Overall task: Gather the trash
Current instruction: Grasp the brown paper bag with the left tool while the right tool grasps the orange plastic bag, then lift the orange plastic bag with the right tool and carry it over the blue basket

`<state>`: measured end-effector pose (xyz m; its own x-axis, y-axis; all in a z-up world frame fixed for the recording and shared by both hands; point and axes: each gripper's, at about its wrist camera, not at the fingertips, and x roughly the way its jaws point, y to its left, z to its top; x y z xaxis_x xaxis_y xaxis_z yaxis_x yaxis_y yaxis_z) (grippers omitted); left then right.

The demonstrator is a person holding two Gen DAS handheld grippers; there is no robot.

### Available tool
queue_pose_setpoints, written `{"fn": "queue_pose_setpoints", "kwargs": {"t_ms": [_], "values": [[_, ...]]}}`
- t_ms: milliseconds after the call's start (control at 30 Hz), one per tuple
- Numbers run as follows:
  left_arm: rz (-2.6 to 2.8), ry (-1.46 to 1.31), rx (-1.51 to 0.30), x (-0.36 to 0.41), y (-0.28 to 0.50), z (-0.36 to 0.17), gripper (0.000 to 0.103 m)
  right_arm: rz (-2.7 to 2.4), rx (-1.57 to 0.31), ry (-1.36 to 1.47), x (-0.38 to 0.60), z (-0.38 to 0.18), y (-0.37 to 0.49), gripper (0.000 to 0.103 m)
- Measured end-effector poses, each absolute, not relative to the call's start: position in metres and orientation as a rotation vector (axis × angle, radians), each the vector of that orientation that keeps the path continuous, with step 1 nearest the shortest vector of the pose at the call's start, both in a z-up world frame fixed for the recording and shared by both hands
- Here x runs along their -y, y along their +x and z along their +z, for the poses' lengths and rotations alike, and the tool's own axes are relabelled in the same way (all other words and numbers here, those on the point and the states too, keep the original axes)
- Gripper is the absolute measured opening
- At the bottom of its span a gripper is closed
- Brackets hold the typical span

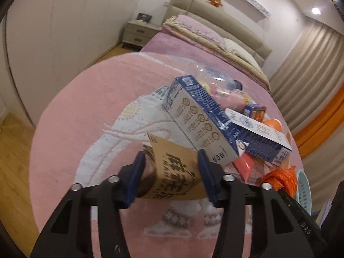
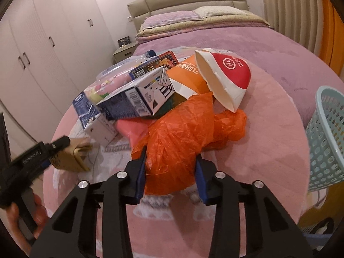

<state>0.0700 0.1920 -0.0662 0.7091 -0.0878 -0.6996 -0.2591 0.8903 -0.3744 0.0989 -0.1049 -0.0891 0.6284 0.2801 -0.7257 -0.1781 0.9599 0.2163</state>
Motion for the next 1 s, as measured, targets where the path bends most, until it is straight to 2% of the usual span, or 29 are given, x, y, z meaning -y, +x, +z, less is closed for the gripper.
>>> {"fn": "queue_pose_setpoints", "kwargs": {"t_ms": [133, 233, 567, 767, 833, 933, 1000], "values": [[0.060, -0.446, -0.762, -0.193, 0.059, -0.059, 0.027, 0.286, -0.835, 0.097, 0.111, -0.080, 0.086, 0.033], [0.028, -0.438, -0.754, -0.193, 0.054, -0.056, 0.022, 0.305, -0.808, 0.063, 0.116, -0.071, 0.074, 0.033], [-0.075, -0.351, -0.789, -0.169, 0.019, -0.055, 0.022, 0.330, -0.838, 0.021, 0.139, -0.072, 0.065, 0.033], [-0.175, -0.274, -0.857, -0.138, -0.010, -0.075, 0.022, 0.329, -0.855, 0.035, 0.147, -0.078, 0.067, 0.035], [-0.178, -0.257, -0.866, -0.133, -0.017, -0.084, 0.024, 0.331, -0.860, 0.037, 0.148, -0.080, 0.067, 0.036], [-0.118, -0.174, -0.841, -0.130, -0.029, -0.093, 0.037, 0.335, -0.880, 0.041, 0.147, -0.085, 0.068, 0.038], [-0.112, -0.159, -0.816, -0.131, -0.034, -0.092, 0.049, 0.334, -0.893, 0.039, 0.146, -0.089, 0.070, 0.041]]}}
